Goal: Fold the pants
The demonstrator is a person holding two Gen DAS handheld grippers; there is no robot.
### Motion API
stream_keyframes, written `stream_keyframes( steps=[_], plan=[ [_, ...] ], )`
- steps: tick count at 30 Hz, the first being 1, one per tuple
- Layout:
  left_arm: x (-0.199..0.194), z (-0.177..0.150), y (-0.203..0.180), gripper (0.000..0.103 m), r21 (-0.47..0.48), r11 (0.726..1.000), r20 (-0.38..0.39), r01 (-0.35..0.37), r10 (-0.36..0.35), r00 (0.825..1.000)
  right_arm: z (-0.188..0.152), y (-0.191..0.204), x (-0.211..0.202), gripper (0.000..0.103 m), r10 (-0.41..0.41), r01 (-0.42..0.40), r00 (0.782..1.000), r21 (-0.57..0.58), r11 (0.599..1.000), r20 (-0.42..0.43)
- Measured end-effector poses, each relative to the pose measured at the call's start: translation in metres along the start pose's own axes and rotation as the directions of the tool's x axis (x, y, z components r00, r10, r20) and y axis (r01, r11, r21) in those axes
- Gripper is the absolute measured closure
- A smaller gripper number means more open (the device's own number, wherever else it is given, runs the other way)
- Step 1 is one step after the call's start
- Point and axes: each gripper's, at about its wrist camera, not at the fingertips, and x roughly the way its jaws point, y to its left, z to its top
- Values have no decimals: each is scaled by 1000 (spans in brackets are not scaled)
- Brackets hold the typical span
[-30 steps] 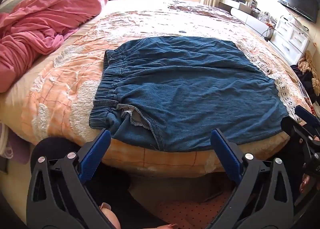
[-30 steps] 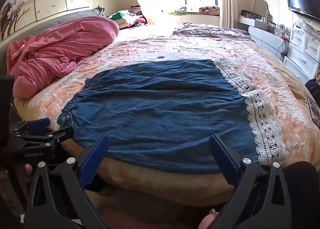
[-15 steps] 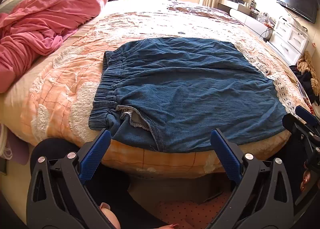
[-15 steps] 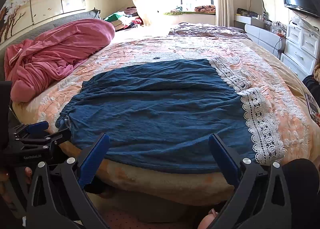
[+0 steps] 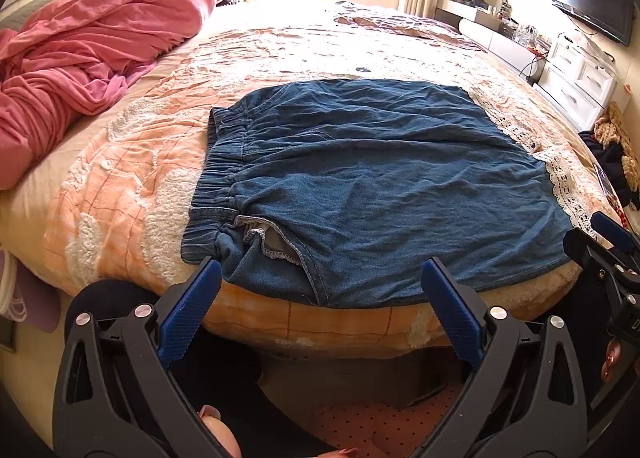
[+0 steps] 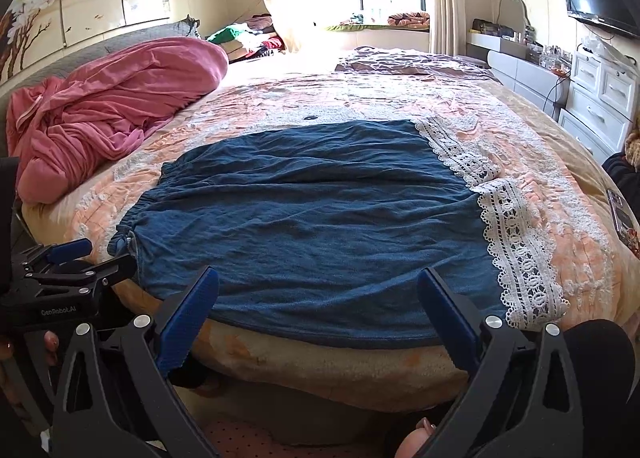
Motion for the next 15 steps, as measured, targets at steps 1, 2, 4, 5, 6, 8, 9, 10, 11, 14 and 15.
stream_keyframes(
  steps=[1,2,4,5,6,8,9,10,11,14,15],
  plan=[
    [-1,1,0,9,0,1000,1,1,-1,1000,0,0,0,4,-1,1,1000,0,1000,1],
    [-1,1,0,9,1,1000,2,1,-1,1000,0,0,0,4,0,0,1000,-1,1000,1],
    [-1,2,0,9,1,1000,2,2,-2,1000,0,-1,1,4,0,0,1000,-1,1000,0],
    [-2,3,0,9,1,1000,2,3,-3,1000,1,-1,1,4,1,-1,1000,-2,1000,0],
    [-2,2,0,9,1,1000,3,0,0,1000,1,-1,1,4,3,-3,1000,-3,1000,0],
    [-1,2,0,9,0,1000,1,3,-3,1000,0,1,-1,4,2,-2,1000,-3,1000,1],
    [-3,2,1,9,1,1000,1,3,-3,1000,0,1,0,4,4,-4,1000,-3,1000,-1],
    [-3,3,1,9,2,1000,2,3,-3,1000,0,1,-1,4,2,-2,1000,-4,1000,-1],
    [-4,4,1,9,2,1000,3,4,-4,1000,0,1,-1,4,2,-2,1000,-5,1000,0],
    [-3,4,0,9,3,1000,2,4,-4,1000,0,1,0,4,4,-4,1000,-6,1000,-2],
    [-3,4,0,9,3,1000,2,3,-3,1000,1,1,1,4,4,-4,1000,-6,1000,-3]
  ],
)
